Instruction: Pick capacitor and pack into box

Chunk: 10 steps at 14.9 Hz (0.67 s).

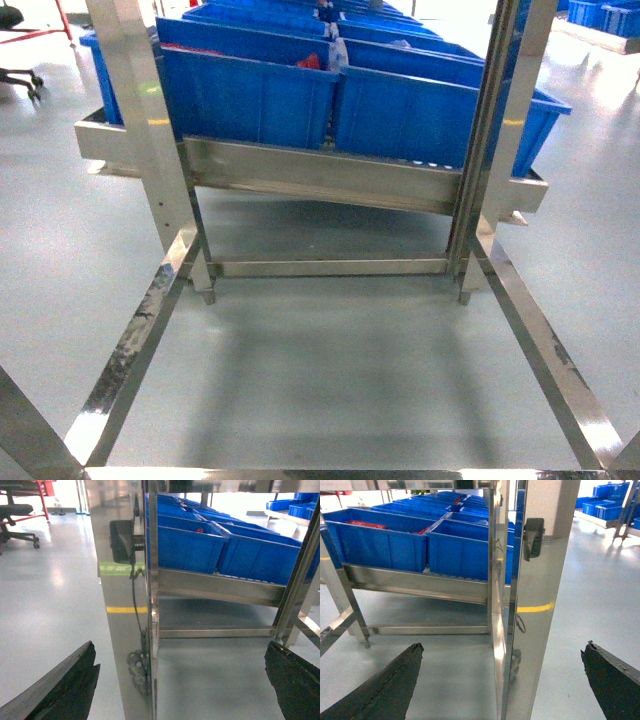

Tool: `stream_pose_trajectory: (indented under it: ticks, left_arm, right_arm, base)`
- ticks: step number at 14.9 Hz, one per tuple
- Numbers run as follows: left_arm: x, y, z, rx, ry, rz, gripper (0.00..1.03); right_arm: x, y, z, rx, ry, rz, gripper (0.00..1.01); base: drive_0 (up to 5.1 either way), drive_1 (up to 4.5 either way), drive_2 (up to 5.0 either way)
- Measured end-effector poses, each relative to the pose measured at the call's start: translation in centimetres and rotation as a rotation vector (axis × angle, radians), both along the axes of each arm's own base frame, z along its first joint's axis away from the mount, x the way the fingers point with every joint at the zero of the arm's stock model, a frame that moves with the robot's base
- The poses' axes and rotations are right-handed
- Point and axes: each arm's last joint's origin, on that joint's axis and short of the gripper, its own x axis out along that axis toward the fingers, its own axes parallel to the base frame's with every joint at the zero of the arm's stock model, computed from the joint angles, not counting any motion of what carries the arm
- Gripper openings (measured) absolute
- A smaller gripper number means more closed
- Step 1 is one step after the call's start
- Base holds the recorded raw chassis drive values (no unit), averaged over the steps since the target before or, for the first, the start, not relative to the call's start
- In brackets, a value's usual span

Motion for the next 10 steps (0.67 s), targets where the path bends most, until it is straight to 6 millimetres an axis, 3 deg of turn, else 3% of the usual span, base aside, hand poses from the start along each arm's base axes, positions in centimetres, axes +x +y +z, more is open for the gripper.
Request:
stream_pose_trajectory:
  ticks: [10]
  left_arm:
    - [0.00,0.00,0.00,0.000,0.000,0.000,0.98]
  right_arm:
    - [0.00,0.00,0.00,0.000,0.000,0.000,0.98]
  base:
    - [0.0,0.00,0.0]
